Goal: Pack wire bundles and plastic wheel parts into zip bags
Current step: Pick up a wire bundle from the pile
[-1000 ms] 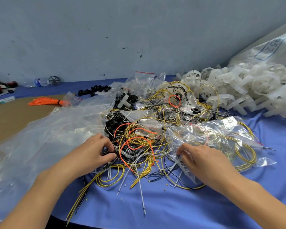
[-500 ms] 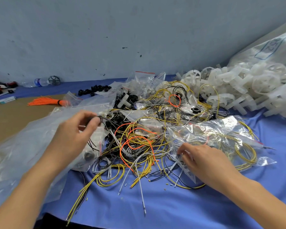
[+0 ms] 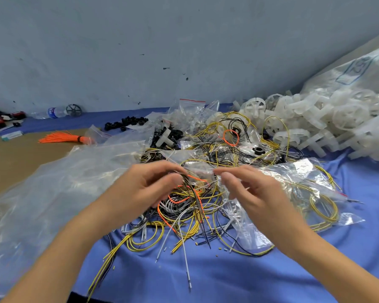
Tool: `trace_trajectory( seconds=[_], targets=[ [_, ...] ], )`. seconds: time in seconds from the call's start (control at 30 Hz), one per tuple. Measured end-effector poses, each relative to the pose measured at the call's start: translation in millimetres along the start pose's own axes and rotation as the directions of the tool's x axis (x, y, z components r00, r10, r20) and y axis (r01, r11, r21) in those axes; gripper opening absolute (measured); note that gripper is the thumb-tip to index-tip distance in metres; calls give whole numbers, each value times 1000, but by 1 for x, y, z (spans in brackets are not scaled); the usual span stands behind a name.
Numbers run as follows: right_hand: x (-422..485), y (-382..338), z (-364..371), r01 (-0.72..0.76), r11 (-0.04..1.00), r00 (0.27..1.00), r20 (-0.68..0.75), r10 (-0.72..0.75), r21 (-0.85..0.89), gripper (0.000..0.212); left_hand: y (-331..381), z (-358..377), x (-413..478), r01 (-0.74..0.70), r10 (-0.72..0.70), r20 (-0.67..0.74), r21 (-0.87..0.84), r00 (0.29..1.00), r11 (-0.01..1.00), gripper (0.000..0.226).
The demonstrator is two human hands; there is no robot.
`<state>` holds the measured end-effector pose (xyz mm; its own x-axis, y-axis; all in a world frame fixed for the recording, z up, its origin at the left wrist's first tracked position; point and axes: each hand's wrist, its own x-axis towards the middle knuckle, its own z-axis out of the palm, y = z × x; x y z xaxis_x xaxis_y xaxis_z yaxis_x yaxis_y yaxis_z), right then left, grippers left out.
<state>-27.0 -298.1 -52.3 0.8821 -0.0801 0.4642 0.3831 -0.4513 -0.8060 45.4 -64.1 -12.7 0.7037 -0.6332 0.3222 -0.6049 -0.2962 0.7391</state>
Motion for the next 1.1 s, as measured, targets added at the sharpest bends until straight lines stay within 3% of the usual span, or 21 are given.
trace_trajectory(
  seconds=[0.1,0.23,0.47,0.57,0.67,0.8,0.9,1.1],
  targets=[
    [-2,-5,10,-93,993,979,189,78,72,27,9,22,6,-41,35,74,80,997,996,21],
    [-2,-3,6,-252,949,954,211,212,187,13,11,40,10,-15,9,69,93,998,996,41],
    [-5,-10,2,-407,766,913,232,334,498,15,10,62,9,126,-121,35,-184,992,975,24],
    [-9,-8,5,-402,703,908,155,389,587,18,14,76,5,257,-242,90,-420,966,870,30],
    [-13,-7,8,-405,685,903,148,403,605,15,16,86,1,343,-324,125,-479,938,808,32],
    [-14,-8,10,-400,703,909,159,385,588,16,15,82,1,408,-390,141,-468,910,784,31],
    [-12,-5,8,-427,676,892,158,423,601,17,13,75,0,401,-368,160,-388,916,830,29],
    [-14,-2,8,-478,680,865,166,473,555,15,8,63,-6,255,-253,196,17,947,967,30]
  ],
)
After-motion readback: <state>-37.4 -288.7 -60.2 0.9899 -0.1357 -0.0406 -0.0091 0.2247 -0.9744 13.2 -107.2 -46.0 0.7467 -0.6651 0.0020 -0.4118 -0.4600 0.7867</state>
